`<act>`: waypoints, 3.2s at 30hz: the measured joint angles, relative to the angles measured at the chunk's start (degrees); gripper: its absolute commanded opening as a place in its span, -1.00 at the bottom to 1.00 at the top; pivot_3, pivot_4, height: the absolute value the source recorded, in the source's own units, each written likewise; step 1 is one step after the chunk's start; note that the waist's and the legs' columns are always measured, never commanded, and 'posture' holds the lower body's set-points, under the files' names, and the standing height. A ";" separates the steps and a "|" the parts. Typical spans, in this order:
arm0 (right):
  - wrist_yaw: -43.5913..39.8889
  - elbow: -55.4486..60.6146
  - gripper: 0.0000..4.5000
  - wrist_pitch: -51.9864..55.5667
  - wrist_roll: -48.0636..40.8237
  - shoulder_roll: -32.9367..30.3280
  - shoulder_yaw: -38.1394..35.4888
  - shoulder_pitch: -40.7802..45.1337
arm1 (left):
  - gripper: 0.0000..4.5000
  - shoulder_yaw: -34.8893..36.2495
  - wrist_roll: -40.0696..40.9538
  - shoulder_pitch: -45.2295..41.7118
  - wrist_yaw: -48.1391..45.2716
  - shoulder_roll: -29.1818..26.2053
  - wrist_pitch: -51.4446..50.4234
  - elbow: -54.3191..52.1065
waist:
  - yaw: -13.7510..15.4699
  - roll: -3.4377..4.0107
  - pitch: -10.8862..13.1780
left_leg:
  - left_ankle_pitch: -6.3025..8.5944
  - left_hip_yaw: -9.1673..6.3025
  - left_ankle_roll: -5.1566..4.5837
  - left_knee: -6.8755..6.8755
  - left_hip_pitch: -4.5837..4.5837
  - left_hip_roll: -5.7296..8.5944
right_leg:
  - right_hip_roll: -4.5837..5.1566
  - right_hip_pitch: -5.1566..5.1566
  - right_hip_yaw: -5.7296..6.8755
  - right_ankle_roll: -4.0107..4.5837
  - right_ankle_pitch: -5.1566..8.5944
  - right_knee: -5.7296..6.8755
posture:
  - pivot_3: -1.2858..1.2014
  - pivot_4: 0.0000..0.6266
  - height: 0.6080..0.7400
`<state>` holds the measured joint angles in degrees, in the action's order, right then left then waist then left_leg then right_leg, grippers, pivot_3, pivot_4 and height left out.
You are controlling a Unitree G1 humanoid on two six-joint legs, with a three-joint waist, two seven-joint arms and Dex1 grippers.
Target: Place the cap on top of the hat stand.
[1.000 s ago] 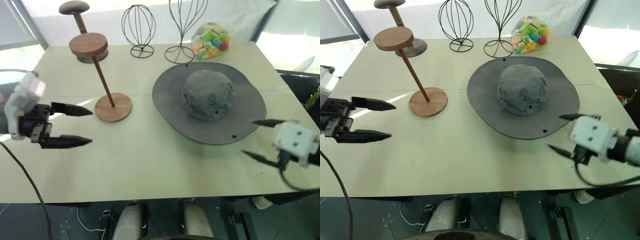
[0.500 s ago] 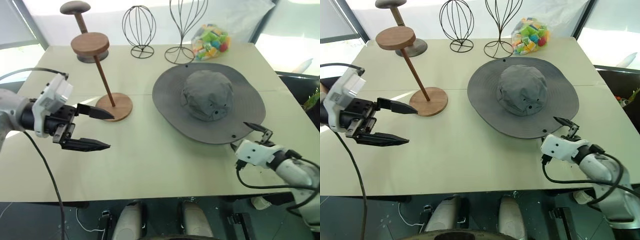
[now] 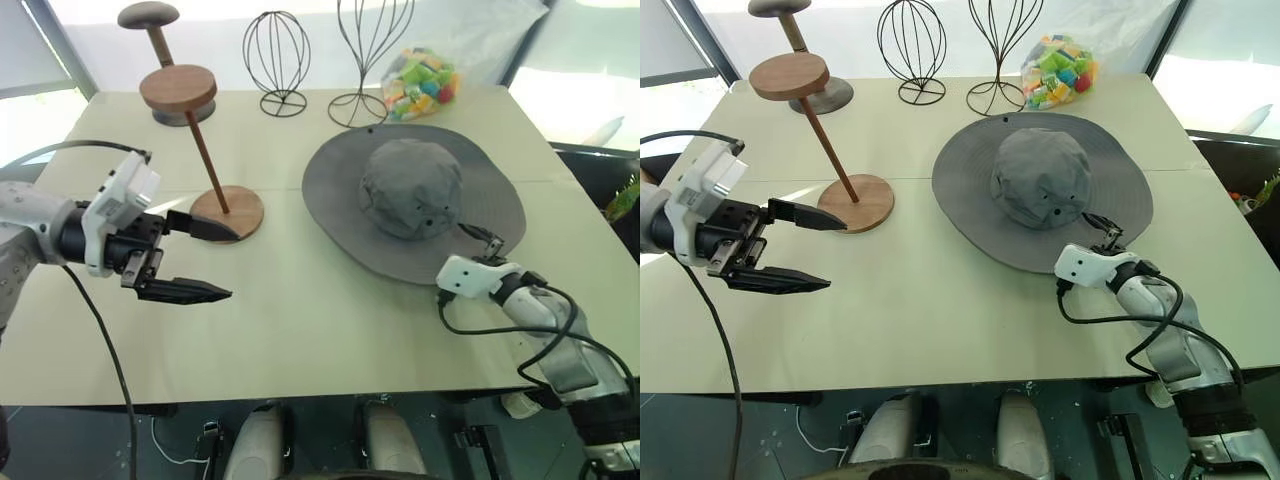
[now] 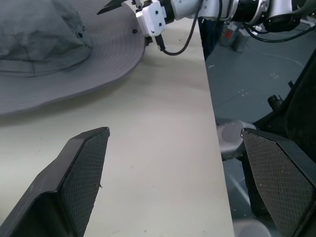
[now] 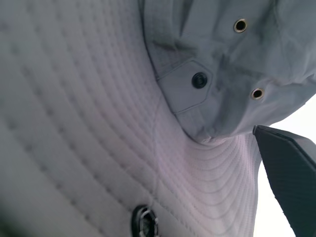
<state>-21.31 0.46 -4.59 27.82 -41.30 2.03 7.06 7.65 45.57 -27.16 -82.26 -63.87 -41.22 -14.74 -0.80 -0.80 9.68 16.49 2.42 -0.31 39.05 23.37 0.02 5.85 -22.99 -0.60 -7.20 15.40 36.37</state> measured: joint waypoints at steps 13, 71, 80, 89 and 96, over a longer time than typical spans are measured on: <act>-9.27 10.74 -0.99 16.08 -19.67 7.03 -6.02 -2.36 | 1.00 2.61 1.31 2.15 3.63 1.11 -0.84 -0.96 | 0.01 0.01 0.01 | 0.01 -0.05 -0.01 0.00 0.01 -0.16 | 0.00 -0.01 0.00 -0.01 -0.01 0.05 | 0.03 -0.52 0.99; 13.39 -35.58 -0.99 -30.41 9.52 26.05 22.85 52.91 | 1.00 64.41 3.72 27.11 16.19 -7.73 -18.87 15.49 | -3.17 -0.31 0.23 | -0.22 0.39 0.87 -0.30 0.13 -0.60 | -0.21 -0.93 -0.23 0.27 0.09 0.79 | 0.03 -0.52 0.99; 20.41 -37.17 0.11 -30.81 15.94 24.60 25.55 53.00 | 1.00 58.05 3.21 25.66 15.80 -6.98 -15.90 14.53 | -3.36 -0.35 0.25 | -0.23 0.40 0.88 -0.31 0.13 -0.61 | -0.25 -0.97 -0.24 0.28 0.09 0.79 | 0.03 -0.52 0.99; 13.55 -28.60 0.99 -31.16 13.61 19.62 25.58 48.54 | 1.00 53.63 2.38 22.84 15.09 -7.01 -14.06 16.64 | -3.16 -0.55 0.31 | -0.22 0.38 0.85 -0.30 0.13 -0.62 | -0.26 -0.92 -0.23 0.27 0.09 0.79 | 0.03 -0.52 0.99; 5.39 -15.42 0.99 -32.37 8.74 7.14 21.24 39.91 | 1.00 51.56 1.12 21.42 14.38 -7.26 -12.21 19.18 | -3.07 -0.59 0.32 | -0.06 0.37 0.57 -0.28 0.13 -0.61 | -0.26 -0.88 -0.23 0.27 0.09 0.76 | 0.03 -0.52 0.99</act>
<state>-15.92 -14.96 -36.97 36.56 -34.16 23.27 46.97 59.21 46.69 -5.74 -67.88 -71.12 -53.44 4.44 -3.87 -1.39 10.01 16.43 2.79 0.26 38.77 23.51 -0.59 5.59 -23.88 -0.83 -6.93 15.49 37.12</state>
